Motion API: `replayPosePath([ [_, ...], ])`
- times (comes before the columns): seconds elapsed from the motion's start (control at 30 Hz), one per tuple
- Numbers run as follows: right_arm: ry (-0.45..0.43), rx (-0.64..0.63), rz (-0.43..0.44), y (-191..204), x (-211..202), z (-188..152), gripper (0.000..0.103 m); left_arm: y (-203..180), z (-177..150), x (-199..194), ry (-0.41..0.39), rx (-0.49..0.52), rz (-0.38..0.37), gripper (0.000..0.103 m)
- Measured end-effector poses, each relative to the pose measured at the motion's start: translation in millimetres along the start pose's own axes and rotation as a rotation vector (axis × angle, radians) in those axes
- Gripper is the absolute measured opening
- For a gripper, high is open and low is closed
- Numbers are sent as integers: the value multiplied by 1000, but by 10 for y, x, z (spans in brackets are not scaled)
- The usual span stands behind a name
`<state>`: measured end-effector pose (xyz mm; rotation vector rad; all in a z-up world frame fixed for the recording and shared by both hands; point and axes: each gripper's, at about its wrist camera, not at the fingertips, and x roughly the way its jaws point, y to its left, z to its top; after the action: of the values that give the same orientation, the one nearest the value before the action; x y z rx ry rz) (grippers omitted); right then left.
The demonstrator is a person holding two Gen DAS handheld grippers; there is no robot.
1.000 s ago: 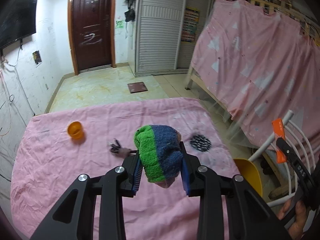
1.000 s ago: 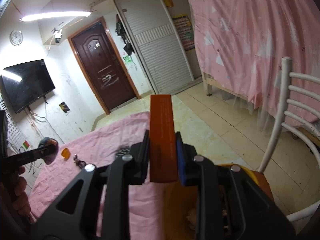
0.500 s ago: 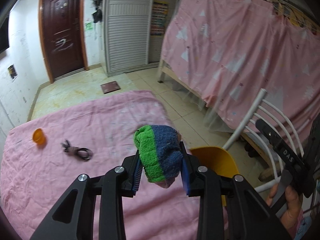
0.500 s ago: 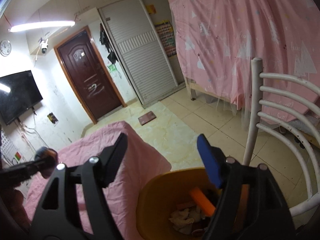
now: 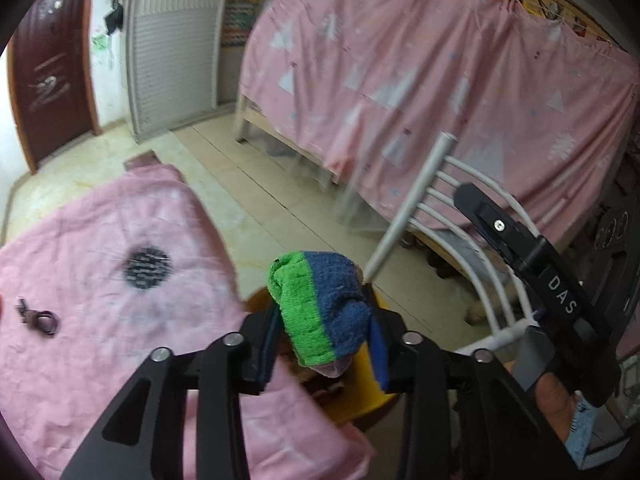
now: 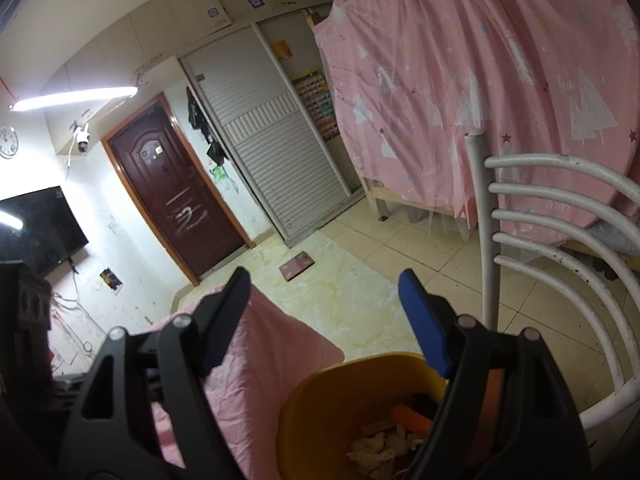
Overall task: Collect trash
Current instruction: 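Carry the hat and orange box to the yellow bin and open both tools over it, then move both tools back over the orange cup and black cable on the bed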
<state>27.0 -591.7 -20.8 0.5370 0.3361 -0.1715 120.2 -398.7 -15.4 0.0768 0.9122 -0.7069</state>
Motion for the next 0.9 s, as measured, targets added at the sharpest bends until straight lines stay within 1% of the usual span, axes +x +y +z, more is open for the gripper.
replayPosePath([
  [0.03,-4,8,0,-34,-7,10,73,-19,3,28,4,1,-6,46],
  [0.07,-5,12,-1,-43,-6,16,73,-46,-2,49,6,2,-7,54],
  [0.1,-5,15,-1,-55,-3,18,73,-66,-11,55,3,3,-5,58],
  [0.17,-4,16,1,-61,1,18,74,-72,-20,66,5,5,-8,61],
  [0.27,-1,11,3,-31,14,16,77,-35,-33,60,8,-1,5,62],
  [0.63,33,-62,20,285,123,-81,79,301,3,-121,-21,-46,46,64],
  [0.77,48,-84,21,383,169,-136,79,508,-15,-246,-47,-56,82,68],
  [0.9,84,-124,29,554,281,-237,79,806,-35,-321,-52,-91,125,69],
])
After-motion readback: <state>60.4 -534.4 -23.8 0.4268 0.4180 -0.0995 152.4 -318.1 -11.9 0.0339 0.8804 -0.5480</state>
